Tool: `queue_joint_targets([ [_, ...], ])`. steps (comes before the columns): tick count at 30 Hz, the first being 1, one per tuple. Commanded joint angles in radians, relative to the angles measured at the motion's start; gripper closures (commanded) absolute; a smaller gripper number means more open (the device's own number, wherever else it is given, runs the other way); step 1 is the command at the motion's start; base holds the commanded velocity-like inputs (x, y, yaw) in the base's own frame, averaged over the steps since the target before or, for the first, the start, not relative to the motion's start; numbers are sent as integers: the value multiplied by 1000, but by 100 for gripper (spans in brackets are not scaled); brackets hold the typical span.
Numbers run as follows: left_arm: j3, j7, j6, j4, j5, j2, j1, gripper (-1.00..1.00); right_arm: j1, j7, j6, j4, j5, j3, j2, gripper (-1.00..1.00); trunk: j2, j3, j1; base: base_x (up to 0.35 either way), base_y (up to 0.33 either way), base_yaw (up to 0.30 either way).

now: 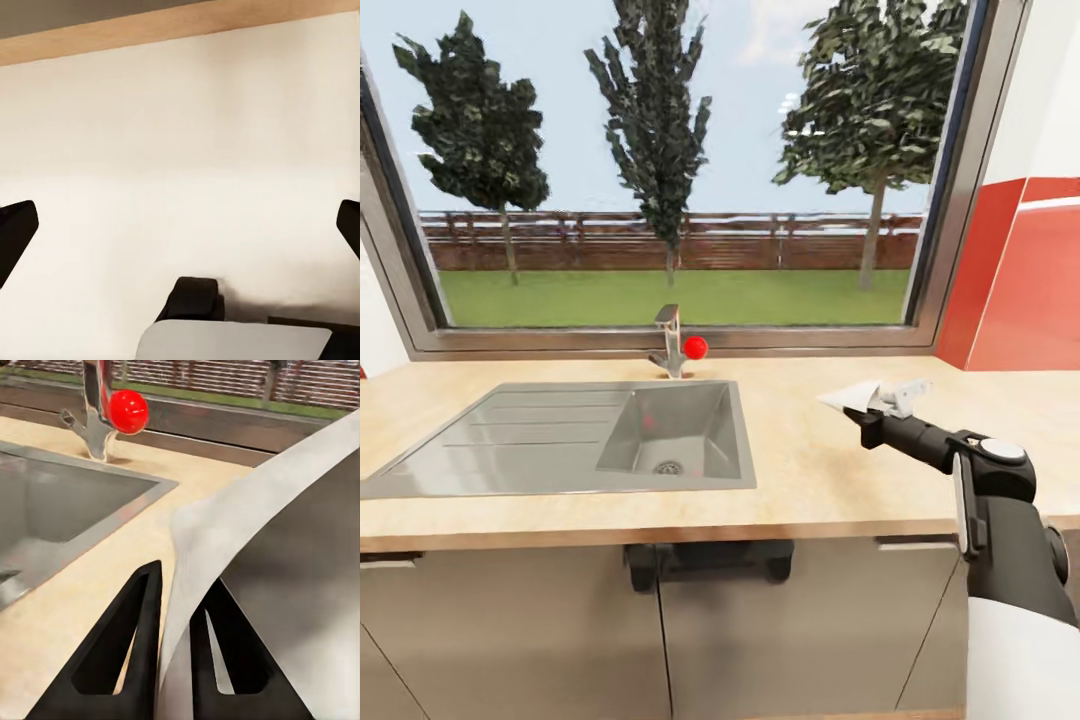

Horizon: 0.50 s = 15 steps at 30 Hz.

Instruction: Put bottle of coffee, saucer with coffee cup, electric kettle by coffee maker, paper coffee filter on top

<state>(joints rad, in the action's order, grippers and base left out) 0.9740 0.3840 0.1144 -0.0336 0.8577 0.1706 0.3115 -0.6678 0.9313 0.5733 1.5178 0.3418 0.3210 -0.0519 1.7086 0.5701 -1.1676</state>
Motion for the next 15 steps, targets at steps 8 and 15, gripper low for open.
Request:
queue_joint_targets([
  [8,8,-1,5,-3,9,0,1,-100,-1,127,80,2,5,-14,-2,100,1,1,1,-326,0,0],
  [15,8,-1,5,-3,9,0,1,-100,-1,154,80,2,5,-9,1,100,1,1,1,-318,0,0],
])
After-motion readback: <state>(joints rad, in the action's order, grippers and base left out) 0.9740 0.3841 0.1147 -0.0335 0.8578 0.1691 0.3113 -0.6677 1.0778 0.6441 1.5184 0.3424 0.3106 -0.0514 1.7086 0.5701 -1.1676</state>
